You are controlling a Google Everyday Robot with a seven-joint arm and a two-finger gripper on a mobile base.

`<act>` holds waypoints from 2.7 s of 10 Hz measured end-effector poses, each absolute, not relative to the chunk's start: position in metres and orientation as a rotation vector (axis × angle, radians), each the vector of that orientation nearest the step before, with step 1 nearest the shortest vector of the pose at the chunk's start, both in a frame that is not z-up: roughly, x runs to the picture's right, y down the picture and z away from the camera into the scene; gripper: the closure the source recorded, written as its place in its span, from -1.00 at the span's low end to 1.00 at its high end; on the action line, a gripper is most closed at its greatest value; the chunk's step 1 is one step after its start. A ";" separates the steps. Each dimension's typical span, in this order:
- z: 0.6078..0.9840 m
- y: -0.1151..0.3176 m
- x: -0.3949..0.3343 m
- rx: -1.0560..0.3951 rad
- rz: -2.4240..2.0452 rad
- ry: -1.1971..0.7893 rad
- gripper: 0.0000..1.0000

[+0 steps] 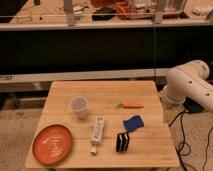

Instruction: Knock the eraser over

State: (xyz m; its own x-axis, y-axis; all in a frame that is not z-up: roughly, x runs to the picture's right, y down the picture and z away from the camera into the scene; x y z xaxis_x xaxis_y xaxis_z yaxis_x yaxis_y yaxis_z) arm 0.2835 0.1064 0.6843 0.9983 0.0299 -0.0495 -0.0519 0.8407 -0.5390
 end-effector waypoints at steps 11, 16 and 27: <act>0.684 0.106 0.284 -0.571 0.043 0.040 -0.60; 0.683 0.111 0.280 -0.571 0.029 0.035 -0.60; 0.670 0.180 0.232 -0.570 -0.132 -0.050 -0.60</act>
State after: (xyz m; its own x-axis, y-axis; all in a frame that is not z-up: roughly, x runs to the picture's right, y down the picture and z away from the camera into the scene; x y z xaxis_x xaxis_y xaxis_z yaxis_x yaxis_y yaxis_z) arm 0.2322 0.1798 0.6702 0.9903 -0.1105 0.0840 0.1384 0.8336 -0.5347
